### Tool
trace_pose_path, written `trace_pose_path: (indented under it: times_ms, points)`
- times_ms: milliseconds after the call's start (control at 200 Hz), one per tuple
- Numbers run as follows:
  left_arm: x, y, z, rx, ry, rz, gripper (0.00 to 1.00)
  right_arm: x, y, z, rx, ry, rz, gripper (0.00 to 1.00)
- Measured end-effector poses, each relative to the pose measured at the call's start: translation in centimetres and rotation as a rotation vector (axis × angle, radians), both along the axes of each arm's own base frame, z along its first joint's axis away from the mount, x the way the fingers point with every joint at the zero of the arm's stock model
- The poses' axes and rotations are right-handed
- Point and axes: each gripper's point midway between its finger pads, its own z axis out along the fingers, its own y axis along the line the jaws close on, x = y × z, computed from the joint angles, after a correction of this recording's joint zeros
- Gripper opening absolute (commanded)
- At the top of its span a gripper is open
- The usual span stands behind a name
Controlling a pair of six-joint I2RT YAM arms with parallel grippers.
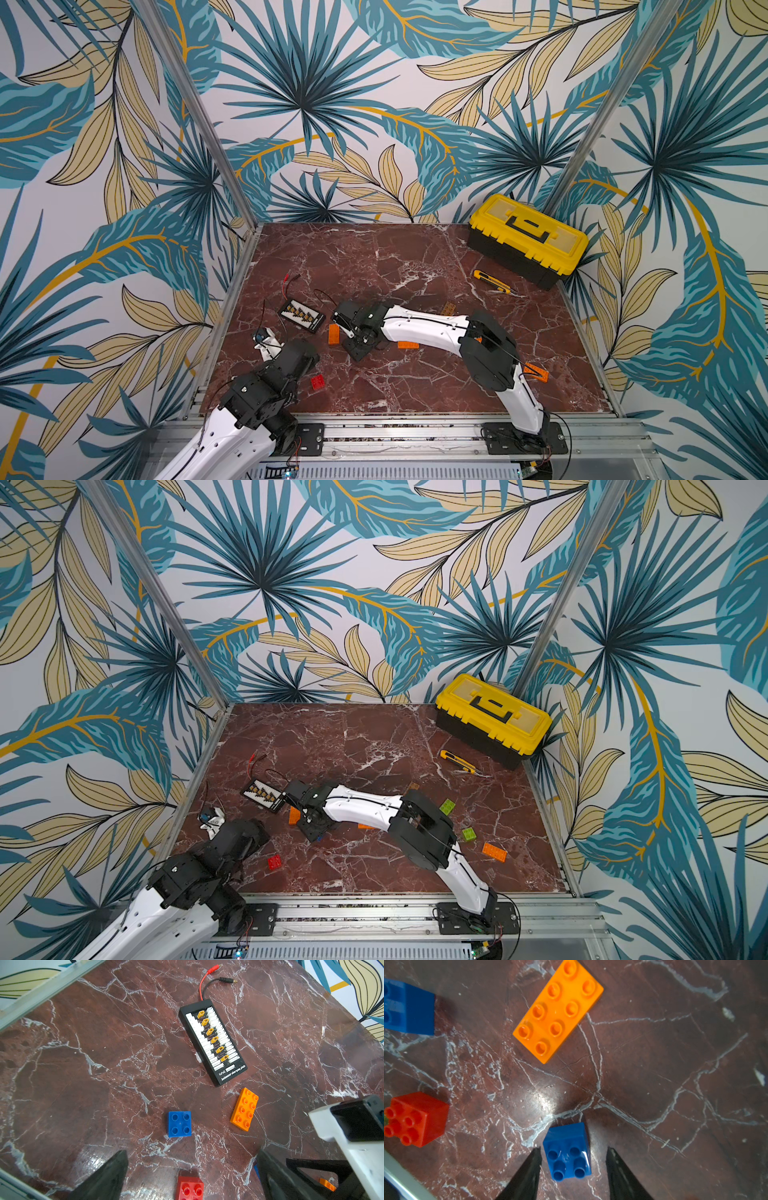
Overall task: Assemble the number 5 with lego
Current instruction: Pick up the lego brick from the center of the board, then assemble the lego brick with the lego brick.
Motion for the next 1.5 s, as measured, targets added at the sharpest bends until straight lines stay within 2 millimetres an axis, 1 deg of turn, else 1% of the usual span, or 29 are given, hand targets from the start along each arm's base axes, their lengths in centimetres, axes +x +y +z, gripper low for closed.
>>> trace_pose_path:
  times_ms: [265, 380, 436, 491, 666, 731, 936, 1086, 1177, 1282, 1397, 1502]
  points:
    - [-0.3, 0.3, -0.1, -0.002, 0.004, 0.008, 1.0, -0.4, 0.1, -0.1, -0.002, 0.012, 0.011, 0.5]
    - [-0.5, 0.4, 0.0, -0.006, -0.003, 0.014, 1.0, -0.6, 0.2, -0.4, -0.005, 0.017, 0.017, 0.47]
    - [-0.5, 0.5, 0.0, -0.007, -0.004, 0.015, 1.0, -0.6, 0.2, -0.7, -0.01, 0.02, 0.019, 0.44]
    - [-0.6, 0.5, 0.1, -0.006, -0.005, 0.017, 1.0, -0.7, 0.2, -0.9, -0.014, 0.022, 0.018, 0.43]
    - [-0.7, 0.6, 0.0, -0.007, -0.004, 0.02, 1.0, -0.6, 0.2, -0.9, -0.012, 0.021, 0.014, 0.38]
    - [-0.7, 0.6, 0.0, -0.007, -0.004, 0.02, 1.0, -0.5, 0.3, -0.8, -0.009, 0.017, 0.011, 0.33]
    - [-0.6, 0.5, 0.0, -0.005, -0.004, 0.013, 1.0, -0.2, 0.4, -0.8, 0.004, 0.004, -0.01, 0.31]
    - [-0.3, 0.1, 0.1, -0.007, -0.005, -0.009, 1.0, -0.1, -0.1, -0.7, -0.003, -0.005, -0.045, 0.31]
    - [0.1, -0.5, 0.1, -0.013, -0.004, -0.037, 1.0, 0.0, -1.0, -0.5, -0.011, -0.009, -0.079, 0.31]
    - [0.7, -1.6, 0.2, -0.025, -0.007, -0.082, 1.0, 0.2, -2.7, 0.2, -0.01, -0.012, -0.136, 0.31]
    - [1.7, -3.4, 0.5, -0.054, -0.016, -0.155, 1.0, 1.0, -5.7, 1.3, 0.005, -0.013, -0.238, 0.31]
    - [3.0, -6.0, 0.6, -0.096, -0.022, -0.257, 1.0, 2.2, -8.9, 2.6, 0.042, -0.018, -0.362, 0.31]
